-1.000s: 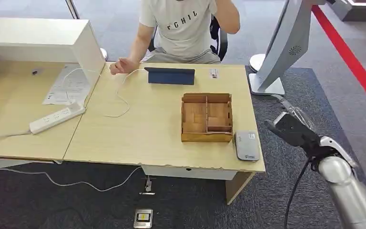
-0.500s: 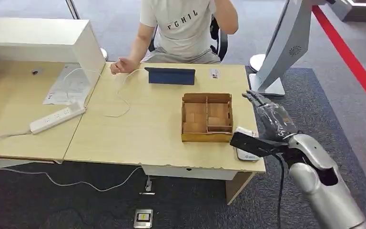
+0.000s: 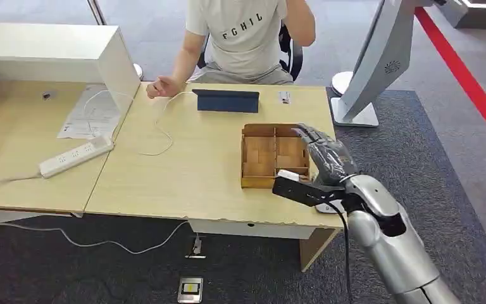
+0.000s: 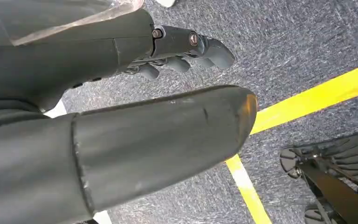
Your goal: Pass the card to the sensor for recognition and then transmit it.
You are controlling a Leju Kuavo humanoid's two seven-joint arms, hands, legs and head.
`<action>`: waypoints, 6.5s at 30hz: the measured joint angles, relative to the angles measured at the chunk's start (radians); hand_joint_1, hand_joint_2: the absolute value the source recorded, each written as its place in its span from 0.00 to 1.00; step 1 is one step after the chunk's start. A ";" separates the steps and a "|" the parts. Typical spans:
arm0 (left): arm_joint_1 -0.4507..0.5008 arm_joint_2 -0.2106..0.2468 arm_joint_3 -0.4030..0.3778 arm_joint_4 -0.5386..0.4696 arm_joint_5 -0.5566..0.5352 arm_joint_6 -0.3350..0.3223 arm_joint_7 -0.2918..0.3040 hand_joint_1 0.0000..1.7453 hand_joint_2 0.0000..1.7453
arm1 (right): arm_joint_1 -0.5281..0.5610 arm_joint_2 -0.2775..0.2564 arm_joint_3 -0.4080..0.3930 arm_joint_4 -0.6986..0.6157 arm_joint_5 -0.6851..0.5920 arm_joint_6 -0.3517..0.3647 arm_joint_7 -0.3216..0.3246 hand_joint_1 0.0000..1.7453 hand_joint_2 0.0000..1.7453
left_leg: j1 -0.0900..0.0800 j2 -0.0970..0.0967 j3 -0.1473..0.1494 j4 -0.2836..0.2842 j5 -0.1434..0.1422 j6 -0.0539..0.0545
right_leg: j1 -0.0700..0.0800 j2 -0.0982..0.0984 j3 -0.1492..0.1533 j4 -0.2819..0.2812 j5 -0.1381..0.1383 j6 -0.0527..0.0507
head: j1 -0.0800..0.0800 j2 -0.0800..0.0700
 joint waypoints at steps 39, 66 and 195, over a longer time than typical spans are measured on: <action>0.002 0.000 -0.021 0.000 -0.039 0.013 -0.016 0.00 0.00 | 0.054 0.109 0.006 0.210 0.123 -0.059 -0.025 0.00 1.00 | 0.000 0.000 0.000 0.000 0.000 0.000 | 0.000 0.000 -0.001 0.000 0.000 0.000 | 0.000 0.000; 0.002 0.000 -0.032 0.000 -0.038 0.022 -0.005 0.00 0.00 | -0.003 0.162 0.007 0.433 0.125 -0.153 -0.063 0.00 1.00 | 0.000 0.000 0.000 0.000 0.000 0.000 | 0.000 0.000 -0.001 0.000 0.000 0.000 | 0.000 0.000; 0.002 0.002 -0.037 0.000 -0.111 0.016 -0.006 0.00 0.00 | -0.091 0.153 0.039 0.601 0.160 -0.273 -0.130 0.00 1.00 | 0.000 0.001 0.000 0.000 0.000 0.000 | 0.000 0.000 -0.001 0.000 0.000 0.000 | 0.000 0.000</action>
